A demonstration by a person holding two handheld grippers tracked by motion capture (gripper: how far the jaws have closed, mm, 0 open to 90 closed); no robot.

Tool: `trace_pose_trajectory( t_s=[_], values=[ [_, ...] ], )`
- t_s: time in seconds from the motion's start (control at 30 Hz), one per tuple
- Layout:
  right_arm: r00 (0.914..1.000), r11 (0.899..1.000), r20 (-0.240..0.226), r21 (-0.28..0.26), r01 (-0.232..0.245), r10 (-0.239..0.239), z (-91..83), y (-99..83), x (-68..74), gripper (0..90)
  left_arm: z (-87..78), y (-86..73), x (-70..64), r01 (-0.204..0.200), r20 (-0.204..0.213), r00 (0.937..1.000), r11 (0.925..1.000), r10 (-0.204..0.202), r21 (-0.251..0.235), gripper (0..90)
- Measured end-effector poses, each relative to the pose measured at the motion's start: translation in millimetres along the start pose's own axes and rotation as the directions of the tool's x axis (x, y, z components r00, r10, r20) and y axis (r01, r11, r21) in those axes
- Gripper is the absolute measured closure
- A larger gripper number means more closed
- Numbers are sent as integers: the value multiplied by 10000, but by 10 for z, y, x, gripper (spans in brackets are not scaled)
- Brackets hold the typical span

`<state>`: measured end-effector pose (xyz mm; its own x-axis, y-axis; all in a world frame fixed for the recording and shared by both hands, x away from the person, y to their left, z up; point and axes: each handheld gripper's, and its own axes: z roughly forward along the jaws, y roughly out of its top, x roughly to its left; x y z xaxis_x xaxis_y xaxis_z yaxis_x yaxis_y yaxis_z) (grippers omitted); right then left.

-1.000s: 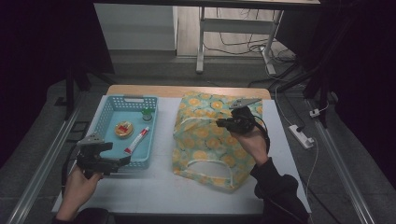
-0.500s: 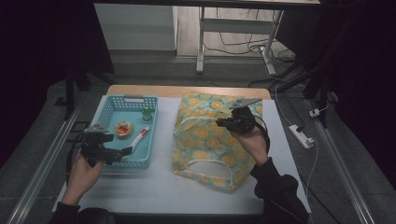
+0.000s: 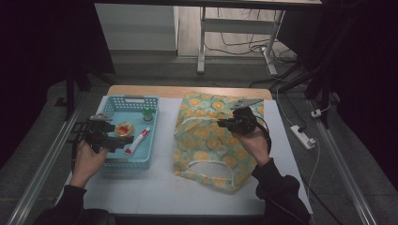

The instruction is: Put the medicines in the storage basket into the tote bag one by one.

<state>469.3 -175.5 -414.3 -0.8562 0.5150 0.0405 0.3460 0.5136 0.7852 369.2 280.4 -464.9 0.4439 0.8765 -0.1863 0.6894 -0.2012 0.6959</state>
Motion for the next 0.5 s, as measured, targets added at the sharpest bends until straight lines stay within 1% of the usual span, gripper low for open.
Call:
trace_pose_trajectory(
  t_s=[0.23,0.37,0.5],
  values=[
    [10000,10000,17,-14,-16,17,-7,-1,-5,900,107,108,78,29,-196,9998,9998,-26,177,0],
    [10000,10000,18,-8,-12,12,-6,-4,-8,900,168,155,140,-68,-70,10000,9995,71,298,0],
    [10000,10000,22,1,2,-2,0,-6,-9,900,257,197,217,89,-195,9998,9986,-79,513,0]
  ],
)
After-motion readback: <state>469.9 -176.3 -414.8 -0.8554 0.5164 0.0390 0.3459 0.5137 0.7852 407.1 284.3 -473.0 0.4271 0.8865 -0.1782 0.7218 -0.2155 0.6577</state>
